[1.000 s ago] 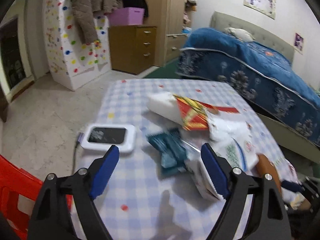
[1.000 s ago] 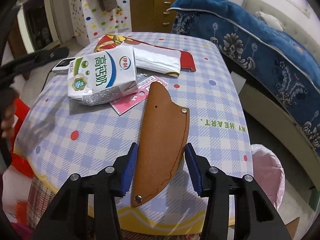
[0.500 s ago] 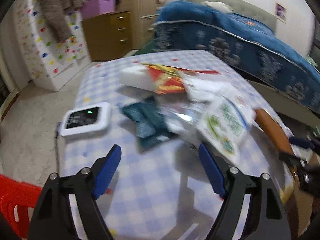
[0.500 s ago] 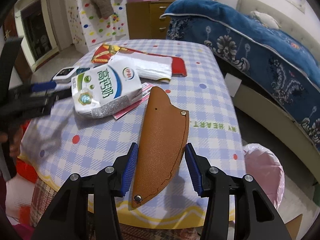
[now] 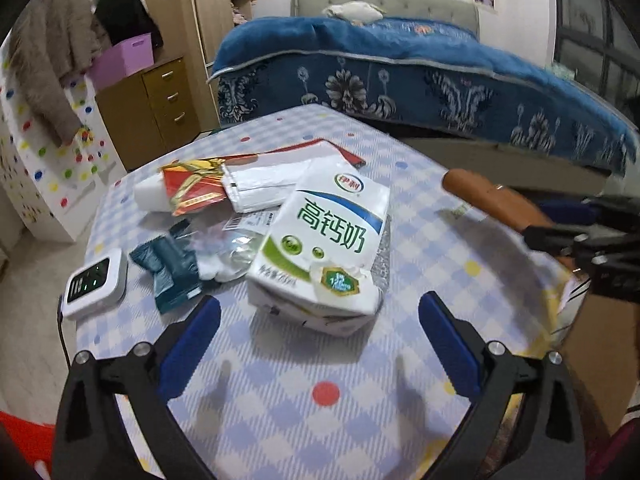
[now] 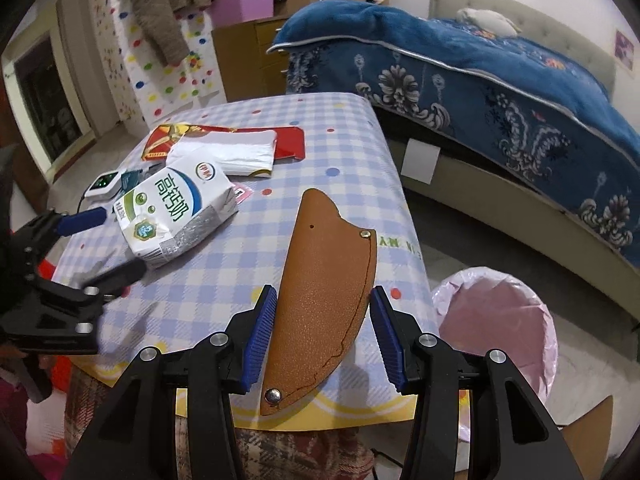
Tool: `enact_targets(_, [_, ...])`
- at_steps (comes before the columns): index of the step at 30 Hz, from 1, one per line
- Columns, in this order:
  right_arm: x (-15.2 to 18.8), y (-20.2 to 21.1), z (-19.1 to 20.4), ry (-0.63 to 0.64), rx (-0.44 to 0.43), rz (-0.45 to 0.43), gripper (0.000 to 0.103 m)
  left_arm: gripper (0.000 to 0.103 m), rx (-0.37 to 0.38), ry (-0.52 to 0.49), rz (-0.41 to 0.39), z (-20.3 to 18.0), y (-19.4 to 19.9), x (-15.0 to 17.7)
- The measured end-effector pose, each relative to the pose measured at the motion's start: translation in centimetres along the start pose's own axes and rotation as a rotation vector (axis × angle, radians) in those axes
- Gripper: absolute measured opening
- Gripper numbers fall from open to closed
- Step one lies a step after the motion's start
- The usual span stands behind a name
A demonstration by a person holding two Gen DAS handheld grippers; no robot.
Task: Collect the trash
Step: 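Grasp the brown leather sheath with the right gripper while the left grasps the milk carton, then carry sheath and milk carton over the pink wastebasket and open both grippers to drop them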
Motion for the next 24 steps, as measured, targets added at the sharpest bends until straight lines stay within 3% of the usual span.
enact_targets(4, [0.1,-0.1,-0.5,-0.006,-0.006,0.002,0.048,0.096,-0.068,-0.04,0.029,-0.5,-1.6,-1.0])
enact_targets(12, [0.1,-0.4,-1.4,-0.017,-0.014,0.004,0.048,0.096,-0.057,-0.044,0.047,-1.4,-3.4,-2.7])
enact_targets(14, [0.1,-0.4,-1.4,-0.015,-0.02,0.005,0.048,0.092,-0.05,-0.021,0.049,-1.3,-3.6,-2.8])
enact_targets(15, [0.2,-0.5,-1.3,-0.013,-0.023,0.006,0.048,0.086,-0.046,-0.009,0.049,-1.2,-3.6,-2.8])
enact_targets(24, [0.1,0.7,-1.3,-0.025,-0.047,-0.041,0.047,0.085,0.097,0.114,0.008,-1.5,0.0,-1.8])
Point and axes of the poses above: each gripper's, at about its wrist camera, not at the fingertips, and y roughly against the way its jaws point, z to its left, x to its underside, the point moved 6 cm from there along -y, roughly the way its jaws point, and after that the axes turned 14 degrees about z, right-handed, at the moved point
